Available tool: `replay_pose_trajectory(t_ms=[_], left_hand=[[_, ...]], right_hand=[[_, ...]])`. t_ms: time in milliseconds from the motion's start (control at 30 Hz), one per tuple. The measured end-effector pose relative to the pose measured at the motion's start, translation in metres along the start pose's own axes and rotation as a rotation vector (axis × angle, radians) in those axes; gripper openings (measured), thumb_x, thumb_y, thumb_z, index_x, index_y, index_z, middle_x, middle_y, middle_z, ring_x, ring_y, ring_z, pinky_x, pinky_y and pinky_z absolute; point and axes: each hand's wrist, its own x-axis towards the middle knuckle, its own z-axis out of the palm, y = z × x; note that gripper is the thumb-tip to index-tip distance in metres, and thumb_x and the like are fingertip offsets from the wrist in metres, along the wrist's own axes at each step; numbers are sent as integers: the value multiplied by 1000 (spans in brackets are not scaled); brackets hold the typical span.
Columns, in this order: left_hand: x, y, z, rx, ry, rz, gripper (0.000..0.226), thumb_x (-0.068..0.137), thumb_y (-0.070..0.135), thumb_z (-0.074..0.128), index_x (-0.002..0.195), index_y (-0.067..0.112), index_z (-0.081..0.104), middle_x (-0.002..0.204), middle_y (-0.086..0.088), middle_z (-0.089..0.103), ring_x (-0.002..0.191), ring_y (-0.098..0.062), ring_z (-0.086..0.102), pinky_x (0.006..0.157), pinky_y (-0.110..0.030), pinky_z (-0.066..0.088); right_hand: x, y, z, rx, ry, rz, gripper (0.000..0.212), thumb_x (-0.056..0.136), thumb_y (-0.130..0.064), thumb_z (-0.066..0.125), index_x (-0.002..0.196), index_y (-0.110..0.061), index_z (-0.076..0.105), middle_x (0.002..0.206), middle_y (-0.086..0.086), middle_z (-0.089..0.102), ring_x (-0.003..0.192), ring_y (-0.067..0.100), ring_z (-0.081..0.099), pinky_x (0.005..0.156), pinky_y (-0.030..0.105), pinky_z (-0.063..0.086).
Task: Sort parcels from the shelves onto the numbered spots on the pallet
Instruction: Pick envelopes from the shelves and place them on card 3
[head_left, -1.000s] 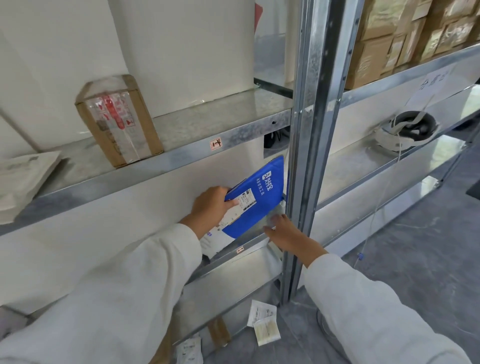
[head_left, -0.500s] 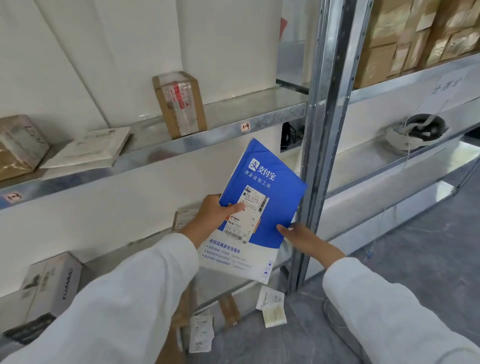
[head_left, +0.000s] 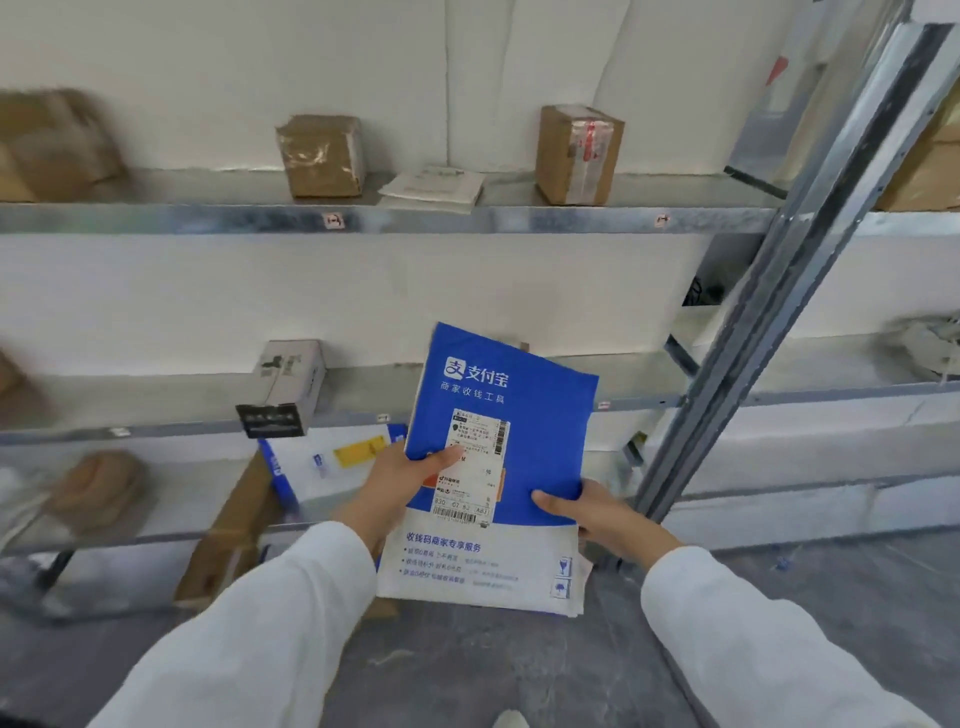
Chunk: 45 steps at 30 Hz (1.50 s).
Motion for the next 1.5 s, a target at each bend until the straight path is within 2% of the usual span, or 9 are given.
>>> replay_pose_trajectory(t_ms=[100,367,467,667,767,867,1100,1333,1500], left_hand=[[-35,-17,-56,-20,149,3,27,78,27,78,101,17,66,90,-3,76,76,-21,74,64,-35,59],[-126,-35,-203,7,533,86,32,78,36,77,102,19,63,89,2,75,73,-17,74,65,-36,60],[-162,-50,-251,7,717,107,45,76,43,77,106,14,60,96,0,73,81,-18,72,74,-40,60],[-227,-80,-327,-126,992,41,24,92,27,62,104,7,68,98,-5,73,75,-16,70,58,-25,52],[-250,-101,-361,-124,1106,17,11,94,19,59,101,17,67,99,-3,72,76,-14,69,66,-29,56],[-263,-117,-391,-199,1213,-17,8,91,21,63,96,22,70,99,-6,74,84,-24,72,81,-45,57],[-276,-122,-454,-305,1451,-107,13,91,22,64,94,11,69,87,-4,73,75,-21,71,69,-37,59],[-279,-130,-516,-369,1618,-111,11,89,25,66,89,14,70,89,-5,75,79,-25,73,78,-48,59],[-296,-141,-549,-366,1712,-126,14,91,23,64,89,11,71,87,-6,75,79,-25,72,78,-48,58]], right_hand=[[0,-22,57,-115,-129,12,53,74,-41,78,119,-20,59,110,-6,72,98,15,71,82,32,57],[1,-89,222,-201,-254,-121,47,76,-33,80,115,-18,57,95,-3,73,68,12,73,48,24,55],[3,-107,285,-250,-285,-170,61,68,-46,83,115,-18,56,97,-1,74,74,19,74,62,34,60],[14,-131,406,-236,-353,-213,77,61,-59,81,117,-13,54,102,3,71,77,25,72,65,37,59],[23,-134,467,-287,-444,-206,61,76,-54,72,116,-15,50,102,3,69,76,22,69,58,31,55],[36,-137,520,-318,-576,-182,66,74,-53,75,122,-15,50,104,4,71,81,26,73,73,43,60],[70,-169,636,-348,-737,-135,71,81,-31,76,135,-12,33,119,8,60,83,22,67,61,33,54],[96,-198,731,-546,-863,-258,35,90,-24,67,114,-14,44,111,2,60,89,21,62,77,37,52],[94,-188,793,-609,-940,-260,42,89,-26,66,124,-13,46,117,6,64,96,25,67,87,48,55]])
